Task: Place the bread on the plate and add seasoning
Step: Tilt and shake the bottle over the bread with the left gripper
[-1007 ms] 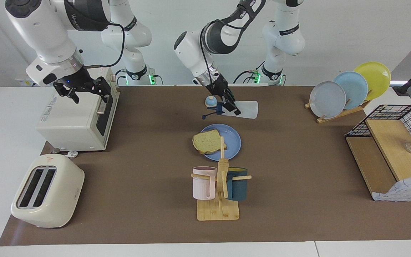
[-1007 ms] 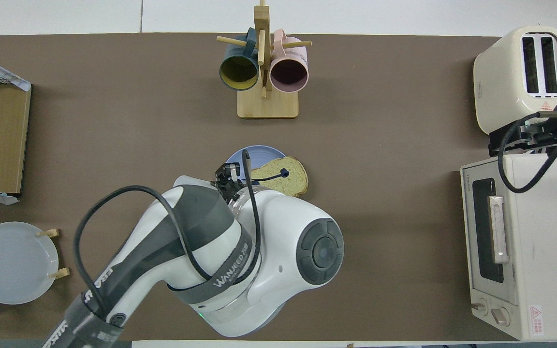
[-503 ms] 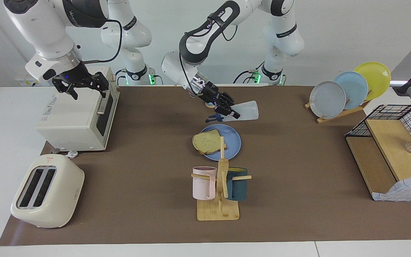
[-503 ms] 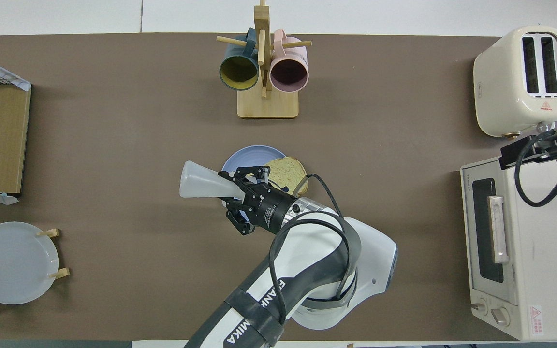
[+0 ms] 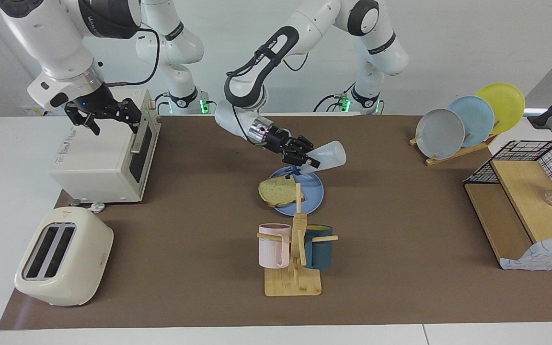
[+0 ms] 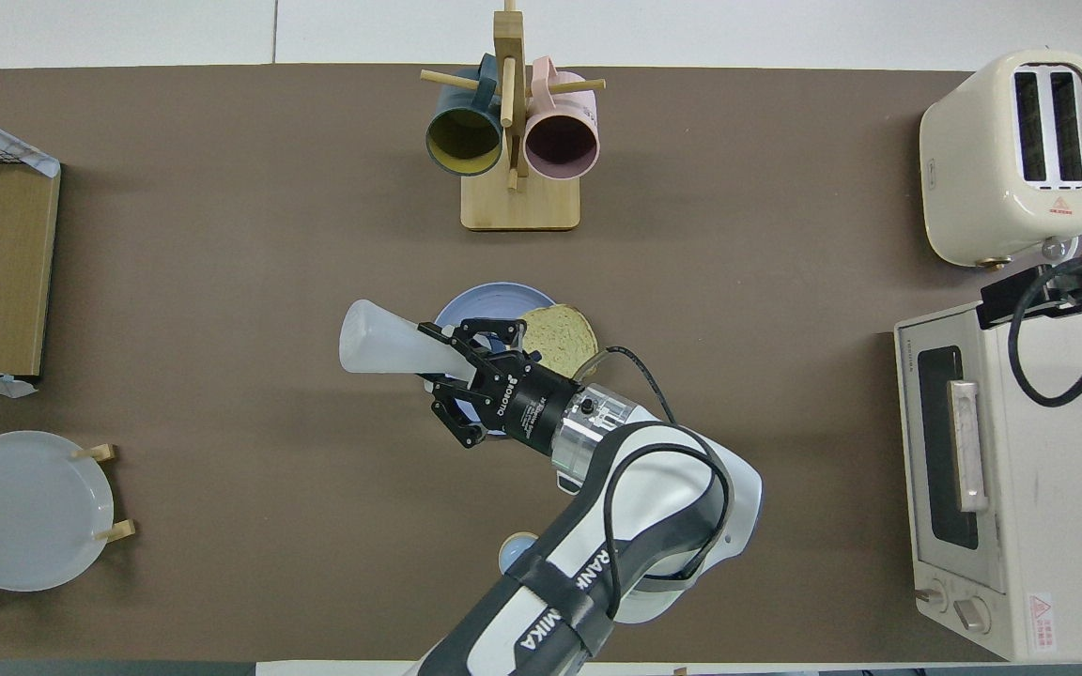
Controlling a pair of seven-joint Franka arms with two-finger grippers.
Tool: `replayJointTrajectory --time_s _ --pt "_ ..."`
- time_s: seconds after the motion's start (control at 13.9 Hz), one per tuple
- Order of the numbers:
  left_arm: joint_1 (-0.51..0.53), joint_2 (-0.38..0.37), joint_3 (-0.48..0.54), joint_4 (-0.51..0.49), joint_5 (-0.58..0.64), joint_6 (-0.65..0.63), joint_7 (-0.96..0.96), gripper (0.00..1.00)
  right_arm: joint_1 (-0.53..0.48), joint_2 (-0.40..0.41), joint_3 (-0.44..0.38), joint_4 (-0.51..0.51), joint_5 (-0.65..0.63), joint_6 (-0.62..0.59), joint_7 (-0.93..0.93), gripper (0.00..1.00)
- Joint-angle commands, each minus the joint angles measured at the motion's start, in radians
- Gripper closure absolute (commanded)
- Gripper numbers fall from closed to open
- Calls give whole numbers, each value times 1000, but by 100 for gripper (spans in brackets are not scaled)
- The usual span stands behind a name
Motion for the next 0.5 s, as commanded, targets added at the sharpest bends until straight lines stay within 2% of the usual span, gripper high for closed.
replayJointTrajectory --time_s 0.0,0.14,0.43 --pt "-4 81 21 36 98 -62 10 100 -18 -13 11 -14 -1 14 -32 0" --pt "1 89 57 33 140 -65 10 100 -24 -13 11 -14 0 9 -35 0" --pt "35 90 62 16 197 -64 10 100 -26 -16 0 -14 0 3 -33 0"
